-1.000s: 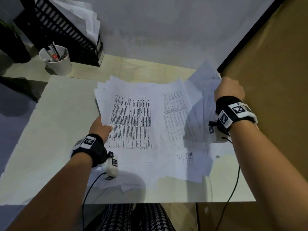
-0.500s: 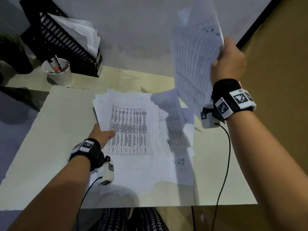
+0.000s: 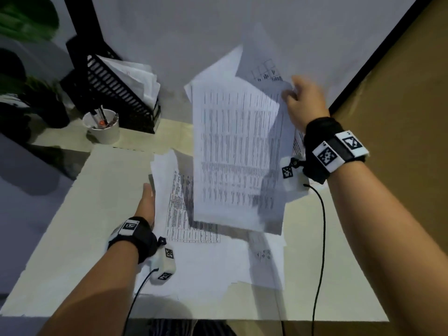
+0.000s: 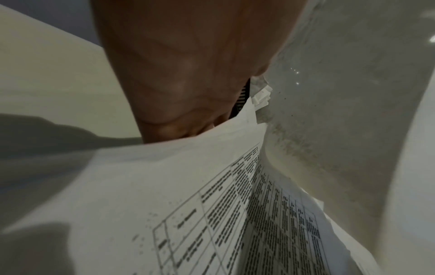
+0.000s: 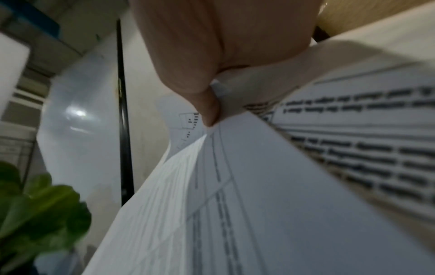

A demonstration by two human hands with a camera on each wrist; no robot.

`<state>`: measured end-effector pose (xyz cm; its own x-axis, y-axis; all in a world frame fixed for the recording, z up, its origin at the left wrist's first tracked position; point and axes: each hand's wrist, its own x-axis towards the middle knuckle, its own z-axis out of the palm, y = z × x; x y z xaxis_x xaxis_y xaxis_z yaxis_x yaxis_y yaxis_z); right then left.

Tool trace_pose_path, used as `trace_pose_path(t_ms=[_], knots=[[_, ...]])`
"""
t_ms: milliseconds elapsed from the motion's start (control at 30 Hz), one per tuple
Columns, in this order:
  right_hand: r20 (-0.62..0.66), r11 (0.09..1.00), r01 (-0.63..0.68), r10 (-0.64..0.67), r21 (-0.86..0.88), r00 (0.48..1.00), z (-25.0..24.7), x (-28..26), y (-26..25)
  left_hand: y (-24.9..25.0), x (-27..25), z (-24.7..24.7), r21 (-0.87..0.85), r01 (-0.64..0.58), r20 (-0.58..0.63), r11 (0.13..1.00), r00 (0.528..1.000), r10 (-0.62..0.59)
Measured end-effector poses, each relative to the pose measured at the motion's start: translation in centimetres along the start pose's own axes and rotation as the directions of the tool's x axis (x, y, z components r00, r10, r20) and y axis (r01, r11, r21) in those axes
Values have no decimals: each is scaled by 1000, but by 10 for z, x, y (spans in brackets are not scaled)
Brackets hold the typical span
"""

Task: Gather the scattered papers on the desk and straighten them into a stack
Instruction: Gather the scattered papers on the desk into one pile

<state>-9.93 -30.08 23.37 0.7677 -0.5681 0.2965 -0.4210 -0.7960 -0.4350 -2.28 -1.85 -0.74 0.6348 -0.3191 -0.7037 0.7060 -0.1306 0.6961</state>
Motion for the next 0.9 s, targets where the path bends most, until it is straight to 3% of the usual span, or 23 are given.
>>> trace_pose_path(t_ms=[100,267,400,467,533,700,833,900], knots=[[97,994,-99,104,-49,990,52,-14,23,-9,10,-10,8,36,35,999,999,-36],[247,948,-315,293,51,924,153,-60,51,-32,36,-17,247,8,-24,969,1000,-2],[432,787,-593,480,172,763,205,-82,55,-42,39,-11,551,-35,-187,834,969,164],[546,695,-700,526,165,652,217,-94,56,-45,42,-9,592,-44,-222,805,951,215],[586,645,-749,552,151,593,225,-107,56,-47,44,-8,587,-63,-237,807,940,246],[486,696,-675,514,244,707,229,-139,51,-47,48,-4,563,-57,-268,824,931,248],[663,681,-687,394,255,636,228,-152,39,-47,50,-4,548,-54,-256,835,939,229],[716,733,-642,323,225,619,232,-152,34,-48,49,-6,549,-60,-253,834,939,234]])
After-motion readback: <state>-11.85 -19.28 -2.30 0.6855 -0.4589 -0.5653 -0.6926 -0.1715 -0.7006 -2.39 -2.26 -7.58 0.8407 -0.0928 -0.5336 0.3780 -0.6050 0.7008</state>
